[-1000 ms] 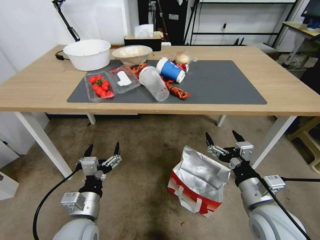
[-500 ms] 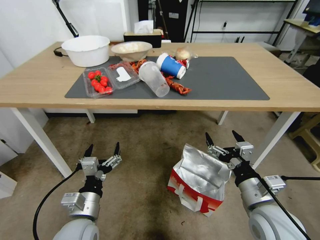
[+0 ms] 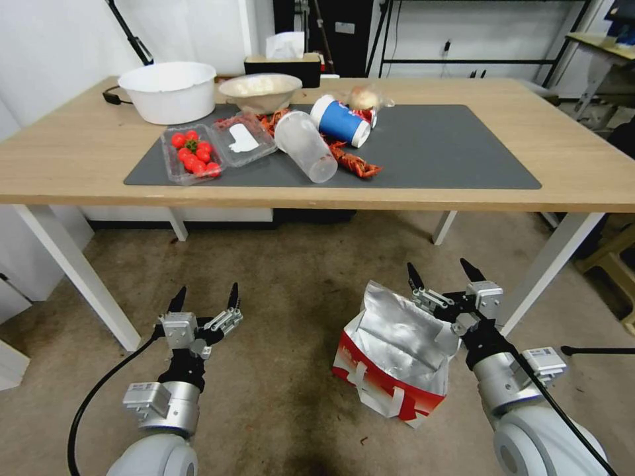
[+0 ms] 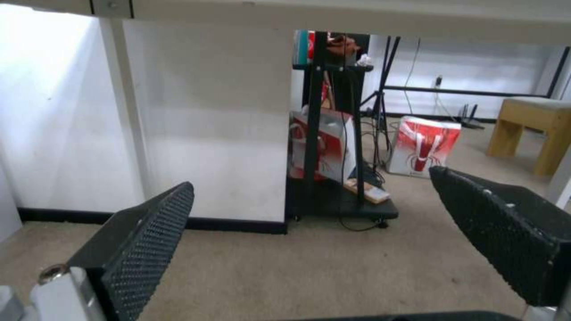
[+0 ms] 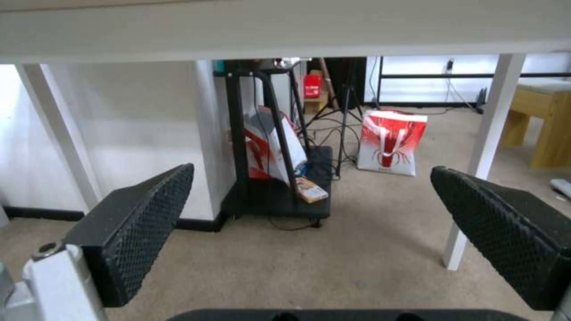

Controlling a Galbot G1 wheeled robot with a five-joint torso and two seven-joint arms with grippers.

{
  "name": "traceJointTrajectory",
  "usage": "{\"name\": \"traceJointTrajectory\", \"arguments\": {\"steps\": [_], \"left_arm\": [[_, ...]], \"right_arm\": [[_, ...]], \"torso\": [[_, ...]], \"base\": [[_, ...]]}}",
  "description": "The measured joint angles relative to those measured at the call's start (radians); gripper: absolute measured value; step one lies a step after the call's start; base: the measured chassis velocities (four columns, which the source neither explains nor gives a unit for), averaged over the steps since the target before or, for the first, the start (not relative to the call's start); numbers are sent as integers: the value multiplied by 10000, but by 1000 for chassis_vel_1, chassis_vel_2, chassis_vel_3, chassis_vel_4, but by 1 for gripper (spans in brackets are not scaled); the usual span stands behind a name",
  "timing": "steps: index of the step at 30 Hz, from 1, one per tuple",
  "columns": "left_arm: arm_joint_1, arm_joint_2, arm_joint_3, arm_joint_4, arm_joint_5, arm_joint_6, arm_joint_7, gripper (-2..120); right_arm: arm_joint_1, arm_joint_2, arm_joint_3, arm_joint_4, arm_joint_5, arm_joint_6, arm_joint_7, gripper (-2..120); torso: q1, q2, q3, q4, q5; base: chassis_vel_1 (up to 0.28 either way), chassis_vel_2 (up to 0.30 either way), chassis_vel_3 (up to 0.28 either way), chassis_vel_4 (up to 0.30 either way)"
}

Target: Pick up the food delivery bag from the floor and place it on the table.

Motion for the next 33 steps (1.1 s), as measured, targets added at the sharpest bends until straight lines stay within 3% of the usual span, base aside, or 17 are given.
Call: {"name": "traceJointTrajectory", "arguments": {"steps": [13,33], "left_arm": [[-14,0,9,39,1,-7,7,99],[-18,0,18,85,3,-24,-19,99]], "right_arm": [[-6,-7,5,-1,0,1,-13,100],[-24,4,-23,-21,-23,1,-49,100]], "torso": [[-137,-436,-303,0,0],[-447,-1521,-1078,0,0]], "base": [[0,0,0,0],[0,0,0,0]]}}
